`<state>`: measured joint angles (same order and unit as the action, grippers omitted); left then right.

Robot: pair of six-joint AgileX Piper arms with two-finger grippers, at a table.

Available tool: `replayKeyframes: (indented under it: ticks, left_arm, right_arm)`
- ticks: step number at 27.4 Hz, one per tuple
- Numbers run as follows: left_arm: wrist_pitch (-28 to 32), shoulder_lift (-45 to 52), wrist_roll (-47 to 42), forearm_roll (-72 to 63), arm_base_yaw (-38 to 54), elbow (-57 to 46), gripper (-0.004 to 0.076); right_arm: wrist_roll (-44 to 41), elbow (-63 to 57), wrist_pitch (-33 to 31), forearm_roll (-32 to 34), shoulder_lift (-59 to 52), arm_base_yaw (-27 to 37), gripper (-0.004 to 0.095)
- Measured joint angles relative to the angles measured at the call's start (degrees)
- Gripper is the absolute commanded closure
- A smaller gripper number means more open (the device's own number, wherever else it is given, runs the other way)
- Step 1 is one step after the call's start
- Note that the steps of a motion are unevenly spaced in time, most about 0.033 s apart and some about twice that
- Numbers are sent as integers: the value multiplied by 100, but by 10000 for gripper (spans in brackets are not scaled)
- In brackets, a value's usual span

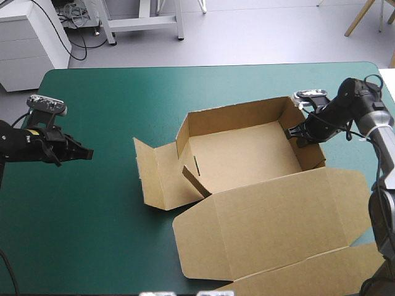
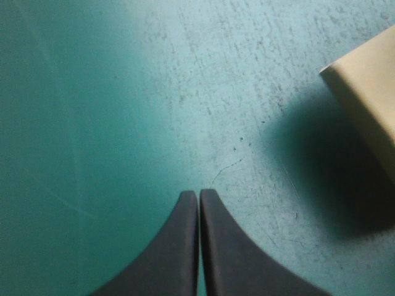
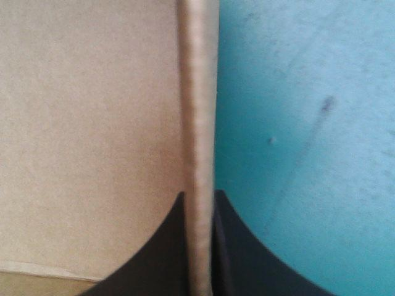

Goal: Fold the box

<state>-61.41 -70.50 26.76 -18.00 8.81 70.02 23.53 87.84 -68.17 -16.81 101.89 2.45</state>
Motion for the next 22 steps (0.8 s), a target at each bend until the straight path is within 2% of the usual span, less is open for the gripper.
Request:
replayKeyframes:
  ticks: [6,7,10,14,22]
  left_arm:
    - [794,0,681,-1102,643,-1133,714]
    - [1068,0,820,-1313,684,-1424,714]
    - [1365,-19,1290,-1865,684,-1893,714]
    - [1587,-170,2490,-3118,684,-2487,714]
    - [1653,-715,3950,-4416,340,-2763,714]
  right_arm:
    - [39,18,-58,-49,-691,398,927]
    - [83,18,-72,-107,-868,476,927]
    - [189,18,-105,-223,-1164,550,928]
    - [327,18,-177,-399,-1551,550,927]
    - [340,18,-198,-412,-2050,550,928]
